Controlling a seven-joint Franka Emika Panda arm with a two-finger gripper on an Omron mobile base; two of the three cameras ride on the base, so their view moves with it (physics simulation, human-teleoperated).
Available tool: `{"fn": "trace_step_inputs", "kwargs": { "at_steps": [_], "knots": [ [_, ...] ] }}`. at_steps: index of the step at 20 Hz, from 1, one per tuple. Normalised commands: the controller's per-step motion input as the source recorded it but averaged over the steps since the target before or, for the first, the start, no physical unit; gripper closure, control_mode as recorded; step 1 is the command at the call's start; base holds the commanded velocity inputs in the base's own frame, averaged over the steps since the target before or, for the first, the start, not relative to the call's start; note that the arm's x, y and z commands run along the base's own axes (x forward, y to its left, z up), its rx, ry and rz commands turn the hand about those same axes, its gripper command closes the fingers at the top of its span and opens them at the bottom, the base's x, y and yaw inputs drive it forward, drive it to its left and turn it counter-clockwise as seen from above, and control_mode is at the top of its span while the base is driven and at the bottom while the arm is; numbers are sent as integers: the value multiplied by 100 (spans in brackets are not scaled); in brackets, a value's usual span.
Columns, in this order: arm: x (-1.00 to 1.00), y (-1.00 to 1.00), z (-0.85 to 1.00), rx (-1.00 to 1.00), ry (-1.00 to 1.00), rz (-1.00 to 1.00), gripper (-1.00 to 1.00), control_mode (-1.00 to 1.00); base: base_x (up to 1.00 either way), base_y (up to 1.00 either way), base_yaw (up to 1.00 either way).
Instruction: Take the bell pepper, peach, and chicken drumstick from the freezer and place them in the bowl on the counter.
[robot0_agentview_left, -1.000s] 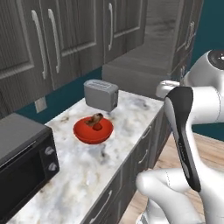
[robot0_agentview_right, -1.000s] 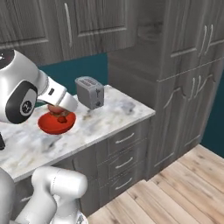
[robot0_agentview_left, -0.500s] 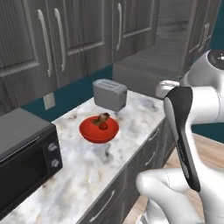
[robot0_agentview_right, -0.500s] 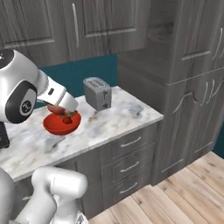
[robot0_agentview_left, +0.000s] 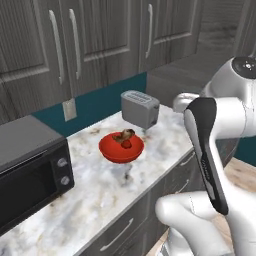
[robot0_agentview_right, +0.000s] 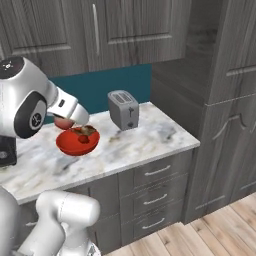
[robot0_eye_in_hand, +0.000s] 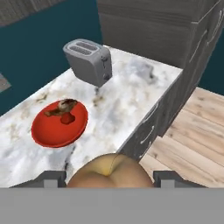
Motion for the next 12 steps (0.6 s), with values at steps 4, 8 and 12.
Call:
{"fn": "trace_step_inputs", "kwargs": {
  "at_steps": [4, 8, 12],
  "knots": [
    [100, 80, -56, -1, 10, 36, 100, -100, 0, 0, 0],
    [100, 100, -60, -2, 20, 26, 100, -100, 0, 0, 0],
    [87, 100, -56, -10, 31, 12, 100, -100, 0, 0, 0]
  ]
}}
